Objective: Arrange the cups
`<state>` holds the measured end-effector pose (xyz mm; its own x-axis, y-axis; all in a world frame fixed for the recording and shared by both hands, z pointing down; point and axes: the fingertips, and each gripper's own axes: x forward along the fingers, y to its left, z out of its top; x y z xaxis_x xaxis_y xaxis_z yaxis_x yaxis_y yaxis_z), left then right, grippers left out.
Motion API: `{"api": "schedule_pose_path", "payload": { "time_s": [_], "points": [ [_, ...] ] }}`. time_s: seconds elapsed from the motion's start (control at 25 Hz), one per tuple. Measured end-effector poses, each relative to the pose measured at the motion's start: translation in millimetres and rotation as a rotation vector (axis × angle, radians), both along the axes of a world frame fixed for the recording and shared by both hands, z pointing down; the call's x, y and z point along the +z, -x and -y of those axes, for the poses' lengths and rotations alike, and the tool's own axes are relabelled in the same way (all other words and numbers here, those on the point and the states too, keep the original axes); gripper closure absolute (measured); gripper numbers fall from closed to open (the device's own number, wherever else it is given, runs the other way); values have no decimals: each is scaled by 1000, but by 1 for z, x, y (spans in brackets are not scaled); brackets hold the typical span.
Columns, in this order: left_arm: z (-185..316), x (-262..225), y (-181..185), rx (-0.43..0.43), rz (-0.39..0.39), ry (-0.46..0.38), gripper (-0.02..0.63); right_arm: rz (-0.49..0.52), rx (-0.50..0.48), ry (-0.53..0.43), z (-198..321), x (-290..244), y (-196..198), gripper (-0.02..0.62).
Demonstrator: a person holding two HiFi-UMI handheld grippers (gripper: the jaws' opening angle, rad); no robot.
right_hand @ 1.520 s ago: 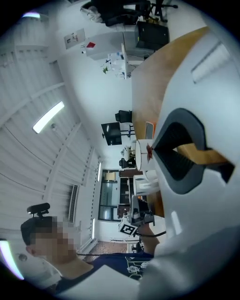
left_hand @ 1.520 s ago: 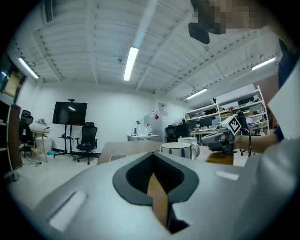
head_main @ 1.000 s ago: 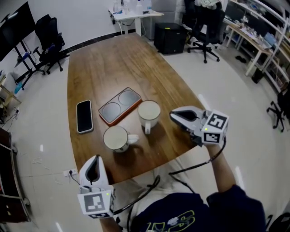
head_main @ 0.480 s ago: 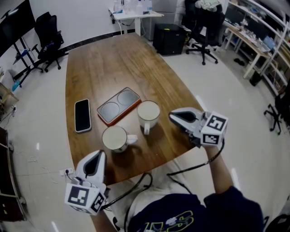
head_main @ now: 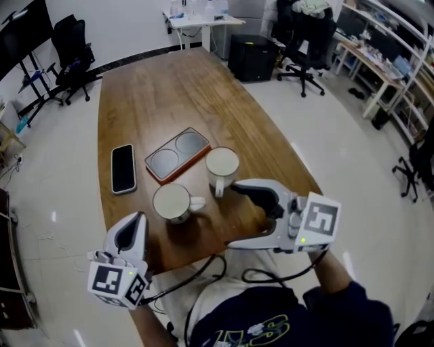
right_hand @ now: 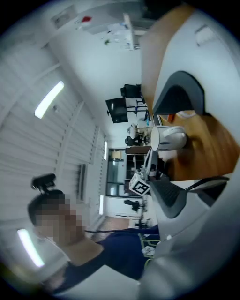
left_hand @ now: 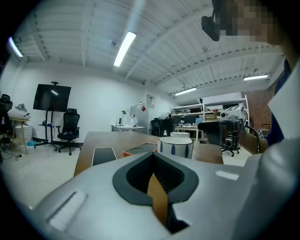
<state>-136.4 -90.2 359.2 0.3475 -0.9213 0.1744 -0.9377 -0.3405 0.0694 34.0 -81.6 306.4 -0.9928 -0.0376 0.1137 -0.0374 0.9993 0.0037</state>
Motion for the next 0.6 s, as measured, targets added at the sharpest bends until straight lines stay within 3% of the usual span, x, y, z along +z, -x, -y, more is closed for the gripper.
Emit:
{"api": "schedule_pose_path", "payload": {
  "time_s": [0.08, 0.16, 0.32, 0.44, 0.6],
  "points": [
    [1, 0, 0, 0, 0, -2, 603, -152, 8, -213, -13, -8, 24, 143],
    [3, 1, -2, 3, 1, 1, 603, -257, -26, -369, -13, -19, 49, 138],
    [3, 0, -8, -9, -2, 6, 603, -622, -276, -521, -7, 5, 90, 89],
    [6, -3, -6, -23, 3, 3, 603, -878, -415, -554, 13, 35, 105, 86],
    [8, -1, -7, -35, 1, 21, 603, -1026, -496, -407, 21, 57, 113, 94]
  ]
}}
